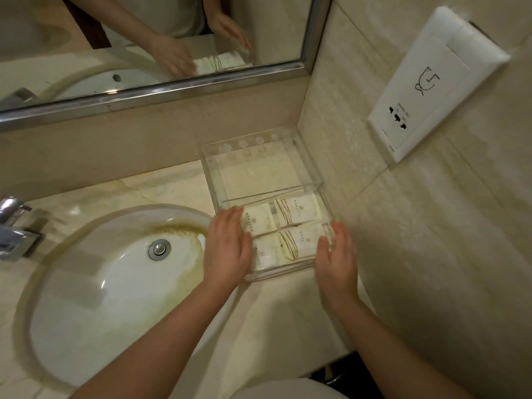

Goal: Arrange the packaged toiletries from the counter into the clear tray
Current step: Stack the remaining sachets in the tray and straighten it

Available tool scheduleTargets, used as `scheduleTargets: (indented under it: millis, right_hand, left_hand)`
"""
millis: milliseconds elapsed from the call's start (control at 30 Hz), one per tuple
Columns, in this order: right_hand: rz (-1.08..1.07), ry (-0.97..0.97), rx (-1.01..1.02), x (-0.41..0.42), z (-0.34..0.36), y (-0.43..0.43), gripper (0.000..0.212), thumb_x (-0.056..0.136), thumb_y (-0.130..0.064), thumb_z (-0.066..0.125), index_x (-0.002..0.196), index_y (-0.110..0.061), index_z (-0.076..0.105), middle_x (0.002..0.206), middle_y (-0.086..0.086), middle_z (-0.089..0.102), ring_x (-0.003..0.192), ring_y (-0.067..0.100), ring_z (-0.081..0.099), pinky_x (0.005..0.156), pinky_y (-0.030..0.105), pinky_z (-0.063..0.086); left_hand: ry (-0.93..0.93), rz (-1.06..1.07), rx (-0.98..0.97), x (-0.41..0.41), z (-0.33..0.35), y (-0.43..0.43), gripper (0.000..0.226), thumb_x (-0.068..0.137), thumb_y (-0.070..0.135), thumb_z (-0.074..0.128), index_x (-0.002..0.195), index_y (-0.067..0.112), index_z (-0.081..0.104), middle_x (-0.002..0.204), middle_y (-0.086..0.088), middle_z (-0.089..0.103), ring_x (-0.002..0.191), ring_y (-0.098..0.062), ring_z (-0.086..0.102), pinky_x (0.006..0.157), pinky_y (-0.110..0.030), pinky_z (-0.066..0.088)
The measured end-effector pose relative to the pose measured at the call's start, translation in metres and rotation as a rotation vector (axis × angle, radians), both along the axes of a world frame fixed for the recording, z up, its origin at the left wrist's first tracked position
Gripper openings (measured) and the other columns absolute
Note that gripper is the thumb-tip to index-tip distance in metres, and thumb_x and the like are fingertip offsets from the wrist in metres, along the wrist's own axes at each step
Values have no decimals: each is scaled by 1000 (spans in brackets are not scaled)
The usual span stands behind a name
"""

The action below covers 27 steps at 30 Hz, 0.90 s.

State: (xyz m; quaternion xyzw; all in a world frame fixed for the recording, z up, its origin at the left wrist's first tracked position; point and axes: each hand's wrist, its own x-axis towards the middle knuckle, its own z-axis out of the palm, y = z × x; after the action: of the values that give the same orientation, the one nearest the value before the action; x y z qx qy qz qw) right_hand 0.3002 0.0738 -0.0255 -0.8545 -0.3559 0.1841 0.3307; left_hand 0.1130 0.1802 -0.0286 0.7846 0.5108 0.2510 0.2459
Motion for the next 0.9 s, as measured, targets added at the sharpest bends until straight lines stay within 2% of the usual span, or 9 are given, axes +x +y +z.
scheduleTargets:
  millis: [67, 167, 233, 333, 500, 600, 700, 800, 900]
  right_hand:
    - [-171, 214, 26, -6, 2, -24, 45, 100, -36, 42, 142, -22, 42, 143, 3, 48, 128, 19, 46, 101, 37, 42]
    - [-353, 369, 25, -8, -2, -39, 41, 99, -36, 45, 140, -26, 44, 132, -1, 58, 114, 18, 58, 94, 40, 50]
    - [-414, 387, 16, -2, -10, -36, 43, 99, -37, 43, 140, -24, 46, 132, -2, 57, 115, 20, 57, 96, 38, 47]
    - [-429, 475, -20, 8, -16, -17, 51, 93, -44, 41, 141, -29, 45, 126, 2, 63, 112, 25, 62, 96, 43, 50]
    - [-415, 561, 21, 26, -26, 1, 35, 99, -21, 47, 132, -26, 56, 125, -1, 64, 107, 20, 63, 94, 46, 54]
    - [-443, 624, 98, 28, -27, 4, 36, 101, -10, 48, 135, -20, 55, 105, -7, 64, 82, 13, 62, 71, 28, 54]
    - [-461, 661, 160, 25, -27, 9, 37, 101, -9, 48, 136, -20, 55, 96, -6, 62, 72, 7, 57, 68, 24, 51]
    - [-434, 673, 187, 24, -25, 17, 37, 101, -8, 48, 136, -18, 54, 96, -5, 63, 72, 7, 58, 68, 22, 51]
    - [-418, 680, 193, 27, -22, 27, 38, 101, -7, 47, 136, -22, 53, 100, -2, 64, 71, 7, 59, 63, 17, 51]
  left_hand:
    - [-179, 279, -190, -14, -4, -10, 40, 96, 18, 47, 134, 9, 51, 130, -11, 55, 123, -28, 44, 106, -43, 38]
    - [-262, 446, -384, -28, -8, -17, 37, 97, 20, 46, 132, 11, 52, 120, -6, 54, 105, -18, 53, 90, -38, 45]
    - [-260, 468, -522, -34, -10, -18, 40, 98, 26, 45, 135, 12, 50, 120, -4, 55, 97, -14, 55, 83, -33, 43]
    - [-242, 385, -725, -34, -11, -18, 41, 98, 34, 46, 133, 14, 55, 119, -6, 65, 96, -22, 65, 86, -39, 50]
    - [-324, 325, -804, -21, 1, -15, 27, 99, 21, 47, 88, 23, 72, 80, 0, 68, 76, -20, 58, 73, -36, 48]
    - [-396, 320, -851, -19, 3, -18, 30, 99, 19, 47, 110, 29, 72, 100, 6, 74, 88, -12, 65, 84, -34, 52]
    - [-506, 359, -930, -18, 3, -18, 37, 99, 20, 45, 131, 33, 61, 117, 9, 70, 100, -8, 66, 82, -32, 57]
    - [-566, 380, -958, -16, 6, -12, 40, 101, 17, 42, 135, 35, 56, 110, 10, 68, 97, -5, 64, 69, -26, 56]
    - [-597, 381, -962, -14, 6, -7, 43, 100, 14, 42, 135, 35, 54, 102, 15, 70, 90, -5, 66, 66, -25, 56]
